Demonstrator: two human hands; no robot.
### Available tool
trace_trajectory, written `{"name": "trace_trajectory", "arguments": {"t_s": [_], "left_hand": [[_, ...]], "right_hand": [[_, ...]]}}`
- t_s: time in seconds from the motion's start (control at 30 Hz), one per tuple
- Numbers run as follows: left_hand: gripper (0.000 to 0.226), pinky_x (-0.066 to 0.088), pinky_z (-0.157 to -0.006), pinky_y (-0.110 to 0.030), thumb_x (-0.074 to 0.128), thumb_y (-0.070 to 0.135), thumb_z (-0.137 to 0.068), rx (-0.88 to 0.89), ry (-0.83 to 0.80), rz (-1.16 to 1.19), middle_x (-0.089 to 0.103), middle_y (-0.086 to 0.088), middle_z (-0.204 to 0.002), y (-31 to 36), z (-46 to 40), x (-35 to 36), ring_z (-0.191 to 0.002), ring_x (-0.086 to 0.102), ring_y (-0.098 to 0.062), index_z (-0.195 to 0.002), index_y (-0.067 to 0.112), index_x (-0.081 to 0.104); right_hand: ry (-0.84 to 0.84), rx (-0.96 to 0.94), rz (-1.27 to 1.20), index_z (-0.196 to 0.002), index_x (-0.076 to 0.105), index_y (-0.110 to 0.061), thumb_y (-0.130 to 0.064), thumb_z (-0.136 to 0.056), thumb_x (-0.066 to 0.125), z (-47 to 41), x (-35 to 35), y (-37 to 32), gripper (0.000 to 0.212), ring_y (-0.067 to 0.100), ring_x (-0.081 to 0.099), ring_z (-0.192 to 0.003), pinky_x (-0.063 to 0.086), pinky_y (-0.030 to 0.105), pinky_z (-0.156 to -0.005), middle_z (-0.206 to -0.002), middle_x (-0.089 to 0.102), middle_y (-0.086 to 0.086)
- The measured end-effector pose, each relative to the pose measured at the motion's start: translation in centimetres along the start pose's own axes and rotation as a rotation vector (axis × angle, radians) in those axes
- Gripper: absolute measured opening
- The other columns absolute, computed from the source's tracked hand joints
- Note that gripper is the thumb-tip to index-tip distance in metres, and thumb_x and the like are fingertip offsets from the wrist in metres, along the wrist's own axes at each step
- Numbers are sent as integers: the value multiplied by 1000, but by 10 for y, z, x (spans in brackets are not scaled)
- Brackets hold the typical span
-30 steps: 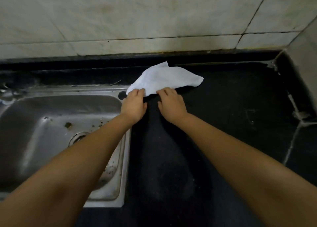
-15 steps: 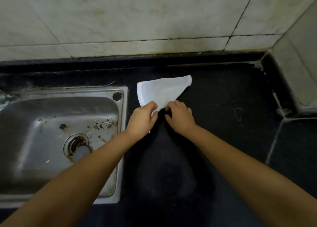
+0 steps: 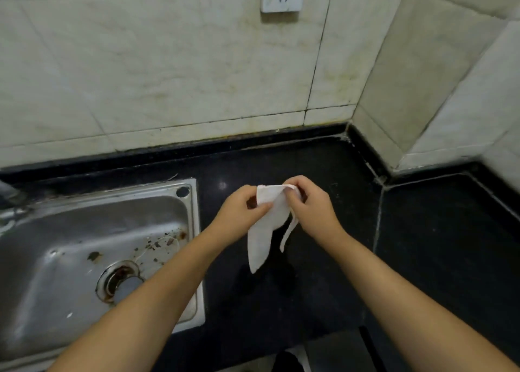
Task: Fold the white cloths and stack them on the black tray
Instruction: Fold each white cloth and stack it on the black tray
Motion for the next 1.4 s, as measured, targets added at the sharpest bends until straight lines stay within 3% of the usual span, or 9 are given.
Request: {"name": "trace_trajectory", "arguments": {"t_s": [0.2,0.37,0.5,0.63,0.8,0.9,1.07,1.23,1.4], "left_hand": [[10,44,-64,-25,54,22,-91,104,31,8,59,1,-78,45,10,3,-72,55,-11,-84,19,60],[14,40,-64,-20,57,30,-90,87,-11,22,58,6,-76,61,10,13,-73,54,-9,-83,18,62],[28,40,-61,-24,62,30,-87,24,-178,-15,58,-4,-73,25,17,30,-67,52,-12,-78,3,62],[25,38,-61,-28,60,21,-88,-41,2,-18,55,-1,-66,4,5,3,-61,49,-11,-67,8,62],[14,46,-63,-27,57,19,-90,5,237,24,63,-1,-79,39,-19,-42,-70,57,-12,-88,11,68],[12,45,-62,-24,58,19,-89,29,302,98,61,2,-79,48,-22,-56,-71,55,-10,-90,10,66],[13,40,-57,-10,62,12,-87,16,138,125,60,8,-72,10,4,-23,-61,52,6,-77,19,64],[9,42,-58,-12,64,16,-87,-260,-145,134,59,6,-72,-73,56,45,-64,52,0,-80,11,66],[10,40,-62,-16,63,16,-88,-433,-264,55,58,3,-75,-121,88,83,-70,52,-8,-79,12,64]], "right_hand": [[-96,66,61,-113,56,-29,-19,-89,55,26,-11,-13,26,6,59,-85,44,15,-67,-97,63,-6],[40,-24,97,-90,66,-14,-23,-94,52,35,-39,-32,16,9,54,-68,42,20,-61,-79,63,4],[129,53,-30,-89,64,-8,-20,-96,48,32,-74,-22,21,15,55,-74,43,28,-68,-83,63,11],[190,183,-74,-98,64,-1,-24,-96,48,21,-99,3,28,22,55,-81,41,35,-75,-102,63,24],[268,230,-82,-107,54,10,-25,-93,53,-2,-119,12,37,47,50,-111,40,59,-100,-116,54,32],[280,196,-125,-105,58,6,-22,-93,53,-7,-124,6,31,40,56,-106,45,50,-101,-109,60,28],[167,206,-112,-81,65,-14,-14,-92,57,17,-114,39,14,6,56,-72,44,27,-76,-68,62,-12],[-197,412,-11,-67,54,-15,-13,-89,62,80,-80,115,23,11,51,-63,41,22,-67,-65,53,2],[-407,610,-40,-66,55,-14,-7,-91,58,129,-47,164,27,-1,55,-52,44,8,-54,-50,58,-11]]}}
Point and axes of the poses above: each hand's wrist, its own z-axis away from the middle knuckle, its own x-axis out of the palm, y = z × x, the point moved 9 cm from there along -z, towards the middle knuckle
